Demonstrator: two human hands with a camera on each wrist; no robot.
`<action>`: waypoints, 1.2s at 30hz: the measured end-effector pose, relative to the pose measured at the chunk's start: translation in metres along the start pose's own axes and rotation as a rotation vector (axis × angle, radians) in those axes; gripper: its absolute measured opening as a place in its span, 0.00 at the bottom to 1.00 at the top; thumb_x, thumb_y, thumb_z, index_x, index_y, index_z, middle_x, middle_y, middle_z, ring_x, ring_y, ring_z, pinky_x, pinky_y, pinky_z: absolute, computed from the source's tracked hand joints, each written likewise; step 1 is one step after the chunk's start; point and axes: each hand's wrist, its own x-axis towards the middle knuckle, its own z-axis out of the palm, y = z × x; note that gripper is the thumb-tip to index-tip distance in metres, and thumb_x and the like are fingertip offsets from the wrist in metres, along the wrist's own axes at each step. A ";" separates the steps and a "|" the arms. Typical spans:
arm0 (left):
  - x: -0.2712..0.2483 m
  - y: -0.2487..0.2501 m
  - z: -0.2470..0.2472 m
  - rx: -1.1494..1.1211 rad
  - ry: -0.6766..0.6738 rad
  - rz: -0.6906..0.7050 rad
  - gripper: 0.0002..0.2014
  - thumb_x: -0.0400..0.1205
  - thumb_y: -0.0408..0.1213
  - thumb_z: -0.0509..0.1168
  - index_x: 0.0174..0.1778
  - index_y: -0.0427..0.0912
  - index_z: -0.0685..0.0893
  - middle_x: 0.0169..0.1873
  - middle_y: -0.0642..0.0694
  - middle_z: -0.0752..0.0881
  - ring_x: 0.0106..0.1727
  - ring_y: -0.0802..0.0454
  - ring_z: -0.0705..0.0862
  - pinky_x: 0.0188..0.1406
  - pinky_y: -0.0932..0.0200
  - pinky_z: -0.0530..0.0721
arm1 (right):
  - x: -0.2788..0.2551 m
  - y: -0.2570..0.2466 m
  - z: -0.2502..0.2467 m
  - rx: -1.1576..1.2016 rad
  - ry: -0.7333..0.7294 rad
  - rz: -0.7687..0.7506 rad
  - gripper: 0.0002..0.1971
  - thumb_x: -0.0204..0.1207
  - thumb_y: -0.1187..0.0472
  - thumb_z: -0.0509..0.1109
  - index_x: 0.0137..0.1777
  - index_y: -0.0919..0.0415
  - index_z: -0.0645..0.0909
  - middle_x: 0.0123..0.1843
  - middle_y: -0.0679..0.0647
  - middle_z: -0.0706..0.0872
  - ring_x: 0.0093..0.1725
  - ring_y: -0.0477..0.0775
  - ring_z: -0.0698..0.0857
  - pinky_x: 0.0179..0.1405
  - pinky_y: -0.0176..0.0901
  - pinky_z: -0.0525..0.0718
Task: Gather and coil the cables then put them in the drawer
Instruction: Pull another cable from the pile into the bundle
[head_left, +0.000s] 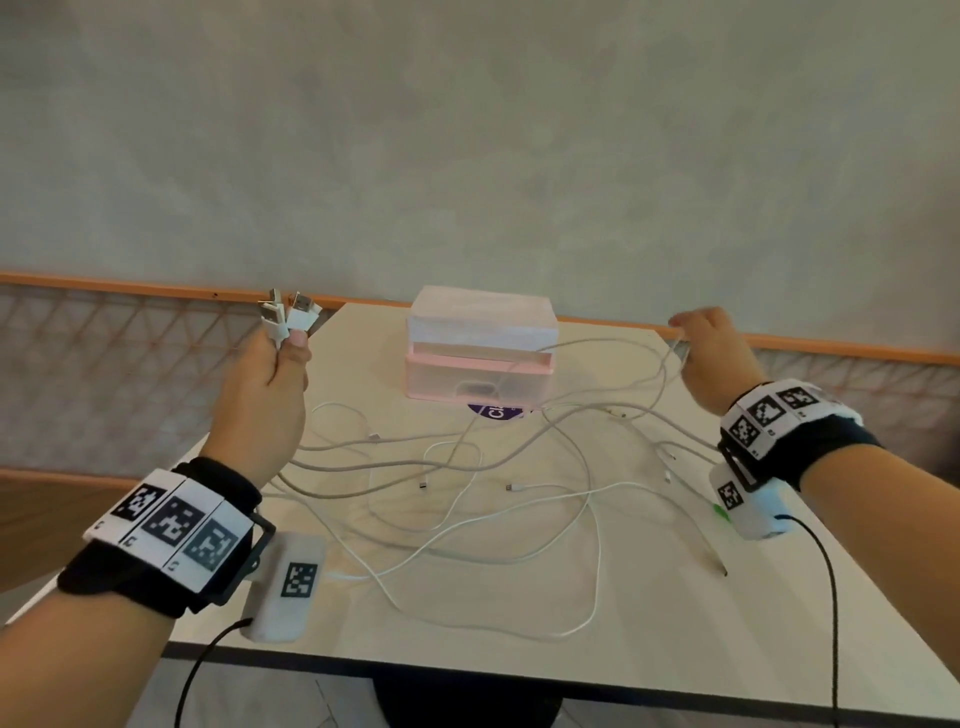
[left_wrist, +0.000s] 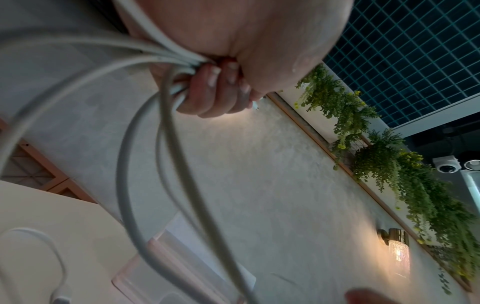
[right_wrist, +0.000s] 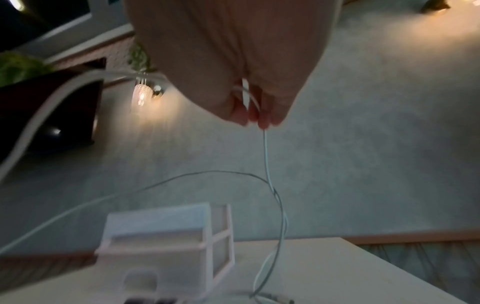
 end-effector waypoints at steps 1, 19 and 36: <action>-0.001 0.001 0.000 -0.001 -0.008 -0.002 0.17 0.86 0.51 0.51 0.30 0.59 0.71 0.27 0.49 0.66 0.27 0.51 0.63 0.30 0.54 0.64 | -0.005 -0.003 0.006 -0.074 -0.218 0.027 0.23 0.76 0.77 0.56 0.69 0.65 0.75 0.70 0.65 0.75 0.67 0.66 0.77 0.68 0.50 0.72; -0.009 -0.028 0.000 0.033 -0.117 -0.187 0.15 0.87 0.47 0.52 0.36 0.48 0.73 0.25 0.52 0.69 0.27 0.53 0.66 0.27 0.56 0.63 | -0.009 -0.226 0.055 -0.051 -0.562 -0.614 0.23 0.77 0.66 0.63 0.71 0.50 0.72 0.70 0.52 0.78 0.66 0.56 0.78 0.63 0.47 0.76; 0.009 -0.056 -0.011 -0.117 -0.066 -0.219 0.15 0.87 0.45 0.53 0.41 0.39 0.74 0.17 0.58 0.67 0.22 0.58 0.62 0.24 0.59 0.60 | 0.019 -0.272 0.204 -0.394 -0.804 -0.923 0.23 0.81 0.64 0.59 0.76 0.59 0.67 0.78 0.56 0.69 0.75 0.60 0.71 0.74 0.47 0.68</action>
